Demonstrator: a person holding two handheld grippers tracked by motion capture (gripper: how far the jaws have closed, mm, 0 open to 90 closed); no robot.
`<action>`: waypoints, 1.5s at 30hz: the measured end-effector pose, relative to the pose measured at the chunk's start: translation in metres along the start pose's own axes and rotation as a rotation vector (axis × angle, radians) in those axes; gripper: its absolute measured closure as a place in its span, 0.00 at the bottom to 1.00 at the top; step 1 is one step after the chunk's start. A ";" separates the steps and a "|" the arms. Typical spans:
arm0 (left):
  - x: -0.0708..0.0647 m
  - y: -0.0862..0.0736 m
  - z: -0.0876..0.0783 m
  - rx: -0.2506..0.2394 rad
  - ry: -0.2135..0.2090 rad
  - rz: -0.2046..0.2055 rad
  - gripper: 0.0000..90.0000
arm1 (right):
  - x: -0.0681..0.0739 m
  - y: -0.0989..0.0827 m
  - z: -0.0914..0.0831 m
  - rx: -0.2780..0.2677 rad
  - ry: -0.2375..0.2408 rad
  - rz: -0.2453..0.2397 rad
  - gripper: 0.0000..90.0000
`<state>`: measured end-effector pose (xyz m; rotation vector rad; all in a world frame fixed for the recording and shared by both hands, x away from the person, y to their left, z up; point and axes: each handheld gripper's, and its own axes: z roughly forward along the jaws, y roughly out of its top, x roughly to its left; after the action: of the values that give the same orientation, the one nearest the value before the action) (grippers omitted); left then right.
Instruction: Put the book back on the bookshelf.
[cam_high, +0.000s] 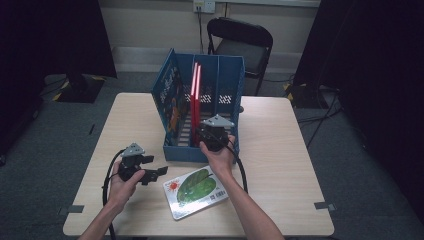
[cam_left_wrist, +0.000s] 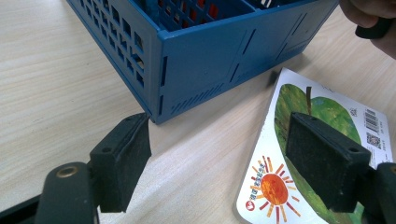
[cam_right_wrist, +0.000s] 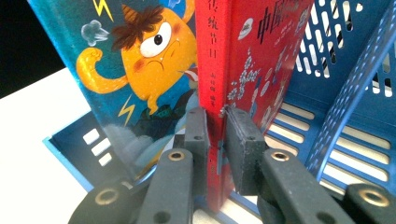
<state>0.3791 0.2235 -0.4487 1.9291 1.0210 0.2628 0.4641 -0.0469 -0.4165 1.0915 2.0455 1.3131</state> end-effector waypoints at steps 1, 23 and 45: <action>0.000 0.000 0.000 -0.004 0.003 -0.003 0.25 | 0.000 0.001 0.001 0.002 0.001 -0.004 0.88; 0.000 0.000 0.000 -0.003 0.002 -0.003 0.25 | -0.006 0.004 0.014 0.035 -0.002 -0.055 0.90; -0.008 0.000 0.009 0.054 -0.041 0.014 0.25 | -0.010 -0.020 -0.075 0.063 0.078 -0.080 0.61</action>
<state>0.3786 0.2123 -0.4524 1.9830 0.9975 0.2043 0.4075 -0.0993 -0.4030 0.9888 2.1778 1.2779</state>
